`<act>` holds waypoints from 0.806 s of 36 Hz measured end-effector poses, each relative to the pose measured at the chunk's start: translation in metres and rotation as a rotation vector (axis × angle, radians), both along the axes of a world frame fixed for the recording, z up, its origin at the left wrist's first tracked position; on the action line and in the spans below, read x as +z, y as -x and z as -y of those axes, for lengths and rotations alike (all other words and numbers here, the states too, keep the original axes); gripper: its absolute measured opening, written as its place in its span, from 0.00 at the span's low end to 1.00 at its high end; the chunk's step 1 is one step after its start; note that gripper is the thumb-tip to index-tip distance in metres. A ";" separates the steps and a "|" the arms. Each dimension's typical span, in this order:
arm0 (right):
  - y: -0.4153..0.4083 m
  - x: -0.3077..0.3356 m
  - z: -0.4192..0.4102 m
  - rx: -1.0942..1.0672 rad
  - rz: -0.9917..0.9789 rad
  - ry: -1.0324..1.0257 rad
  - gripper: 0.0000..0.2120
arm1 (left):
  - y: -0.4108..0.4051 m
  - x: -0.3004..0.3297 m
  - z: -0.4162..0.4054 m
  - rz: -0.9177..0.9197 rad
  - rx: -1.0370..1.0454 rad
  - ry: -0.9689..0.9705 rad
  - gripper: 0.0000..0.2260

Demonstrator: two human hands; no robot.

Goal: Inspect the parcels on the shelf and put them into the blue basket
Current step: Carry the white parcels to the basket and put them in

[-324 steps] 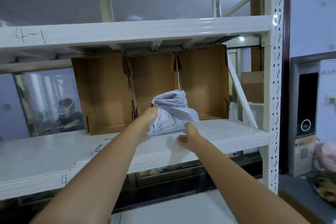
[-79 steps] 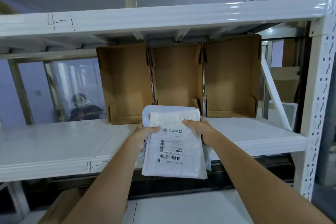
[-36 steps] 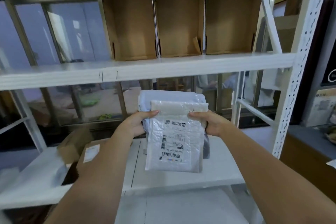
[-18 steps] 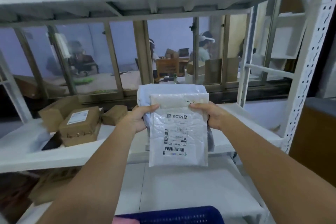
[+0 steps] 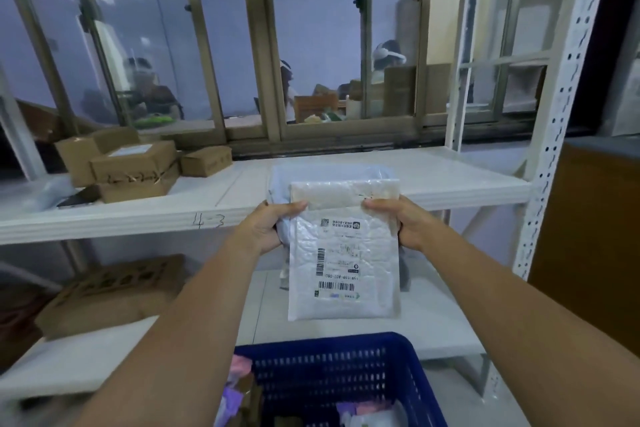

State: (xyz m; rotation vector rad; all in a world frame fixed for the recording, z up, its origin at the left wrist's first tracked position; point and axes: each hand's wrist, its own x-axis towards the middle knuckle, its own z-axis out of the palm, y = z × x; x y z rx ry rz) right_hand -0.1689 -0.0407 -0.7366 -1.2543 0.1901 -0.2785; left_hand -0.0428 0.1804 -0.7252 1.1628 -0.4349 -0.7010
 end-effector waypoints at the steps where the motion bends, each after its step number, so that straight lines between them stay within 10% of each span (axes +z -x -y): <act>1: 0.006 -0.005 -0.003 -0.004 -0.003 -0.001 0.30 | 0.007 -0.005 -0.002 0.003 0.000 0.005 0.17; 6: 0.037 -0.037 -0.008 -0.026 -0.059 -0.036 0.27 | 0.036 -0.037 -0.006 -0.028 -0.001 -0.039 0.05; 11: 0.065 -0.083 -0.007 -0.029 -0.150 -0.060 0.39 | 0.065 -0.084 -0.008 -0.101 0.032 -0.069 0.07; 15: 0.079 -0.118 -0.007 0.019 -0.215 -0.074 0.25 | 0.076 -0.127 -0.006 -0.143 0.065 -0.092 0.26; 23: 0.077 -0.209 -0.010 -0.050 -0.293 -0.118 0.33 | 0.081 -0.217 -0.005 -0.224 0.104 -0.204 0.09; 29: 0.073 -0.275 -0.014 -0.037 -0.353 -0.169 0.31 | 0.078 -0.286 -0.009 -0.304 0.143 -0.294 0.21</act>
